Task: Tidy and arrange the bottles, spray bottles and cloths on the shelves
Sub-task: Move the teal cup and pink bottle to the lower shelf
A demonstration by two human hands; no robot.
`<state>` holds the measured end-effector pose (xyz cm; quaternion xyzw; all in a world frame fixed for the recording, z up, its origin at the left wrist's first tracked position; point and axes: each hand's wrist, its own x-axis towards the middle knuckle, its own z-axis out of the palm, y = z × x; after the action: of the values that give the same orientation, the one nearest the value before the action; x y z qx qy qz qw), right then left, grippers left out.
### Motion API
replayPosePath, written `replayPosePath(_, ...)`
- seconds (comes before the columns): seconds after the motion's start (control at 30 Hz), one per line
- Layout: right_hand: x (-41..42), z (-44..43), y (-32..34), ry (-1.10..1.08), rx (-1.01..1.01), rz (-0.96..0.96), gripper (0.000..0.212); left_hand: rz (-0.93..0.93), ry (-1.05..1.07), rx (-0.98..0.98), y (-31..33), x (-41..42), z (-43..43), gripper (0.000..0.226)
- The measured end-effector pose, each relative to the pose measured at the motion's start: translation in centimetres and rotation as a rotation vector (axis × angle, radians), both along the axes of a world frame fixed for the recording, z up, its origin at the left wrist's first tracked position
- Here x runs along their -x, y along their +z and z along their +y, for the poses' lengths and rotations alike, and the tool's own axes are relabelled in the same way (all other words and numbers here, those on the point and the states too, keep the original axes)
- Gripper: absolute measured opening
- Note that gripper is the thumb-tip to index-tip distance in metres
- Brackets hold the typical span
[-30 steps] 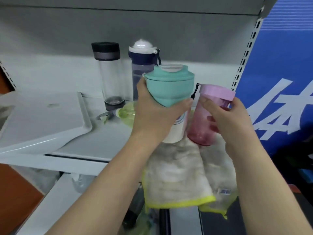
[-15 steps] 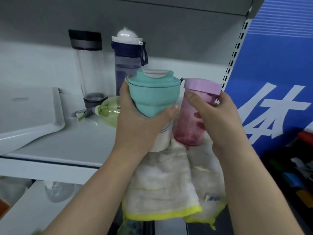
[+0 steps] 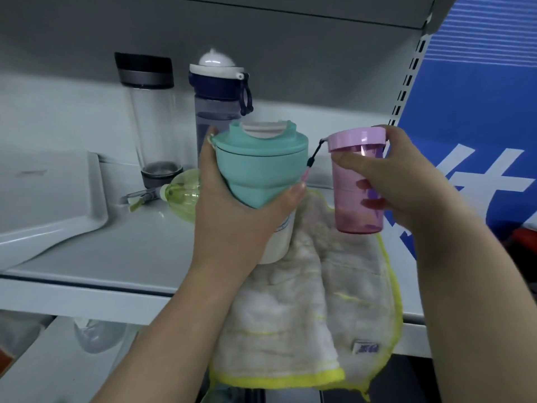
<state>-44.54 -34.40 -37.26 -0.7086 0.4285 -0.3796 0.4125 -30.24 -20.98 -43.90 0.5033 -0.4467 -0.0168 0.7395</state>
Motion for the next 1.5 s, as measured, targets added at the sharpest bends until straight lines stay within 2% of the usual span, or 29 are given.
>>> replayPosePath(0.2,-2.7,-1.7,-0.2,-0.157,0.06,-0.167,0.064,-0.012,0.045,0.123,-0.1,0.3,0.6,0.098)
replayPosePath(0.33,-5.1,-3.0,0.2,-0.142,0.119,-0.23,0.067,-0.046,0.048,0.137,0.0,0.4,0.6,0.101)
replayPosePath(0.43,-7.1,-3.3,0.0,-0.055,0.144,-0.173,0.08,-0.104,0.073,0.123,0.0,0.5,0.5,0.092)
replayPosePath(0.53,-8.7,-3.3,-0.5,0.033,0.168,-0.079,0.076,-0.101,0.066,0.107,-0.2,0.3,0.2,0.091)
replayPosePath(0.6,-9.4,-2.8,-0.7,0.088,0.165,-0.038,0.076,-0.075,0.042,0.091,-0.1,0.2,0.1,0.099)
replayPosePath(0.7,-9.6,-1.6,-0.9,0.141,0.105,-0.101,0.097,-0.071,0.02,0.058,0.0,0.2,-0.1,0.097)
replayPosePath(0.77,-9.4,-1.4,-0.8,0.158,0.079,-0.124,0.099,-0.066,0.012,0.024,0.1,0.2,-0.1,0.105)
replayPosePath(0.83,-9.1,-1.3,-0.6,0.159,0.048,-0.086,0.104,-0.069,-0.007,0.004,0.1,0.2,-0.1,0.11)
replayPosePath(0.9,-8.8,-1.4,-0.3,0.181,-0.001,-0.042,0.125,-0.074,-0.016,-0.012,0.1,0.2,-0.1,0.109)
replayPosePath(0.93,-8.8,-1.7,-0.2,0.206,-0.012,-0.014,0.126,-0.082,-0.013,-0.019,0.1,0.2,-0.1,0.109)
replayPosePath(1.0,-8.7,-1.8,-0.1,0.186,0.06,0.101,0.1,-0.084,-0.009,-0.03,0.2,0.3,-0.1,0.104)
replayPosePath(1.07,-8.2,-1.8,-0.3,0.094,0.228,0.168,0.082,-0.07,0.001,-0.038,0.2,0.3,0.0,0.096)
replayPosePath(1.13,-7.2,-0.6,-0.5,0.029,0.347,0.036,0.063,-0.033,-0.001,-0.043,0.4,0.2,0.1,0.104)
replayPosePath(1.2,-5.4,1.6,-0.4,0.157,0.231,-0.278,0.042,-0.016,-0.006,-0.036,0.4,0.1,0.0,0.11)
replayPosePath(1.23,-4.7,2.8,-0.3,0.268,0.105,-0.385,0.04,-0.016,-0.007,-0.035,0.5,0.2,0.0,0.11)
replayPosePath(1.27,-4.1,3.9,-0.1,0.386,0.014,-0.416,0.044,-0.021,-0.01,-0.036,0.7,0.3,0.0,0.109)
replayPosePath(1.33,-3.2,5.2,-0.1,0.539,0.074,-0.264,0.065,-0.028,-0.029,-0.036,0.9,0.6,0.0,0.1)
replayPosePath(1.43,-3.3,5.4,-0.6,0.571,0.15,-0.149,0.111,-0.049,-0.048,-0.018,1.1,1.1,0.1,0.09)
replayPosePath(1.5,-3.2,5.0,-0.7,0.545,0.163,-0.163,0.119,-0.09,-0.07,-0.073,1.2,1.1,0.1,0.1)
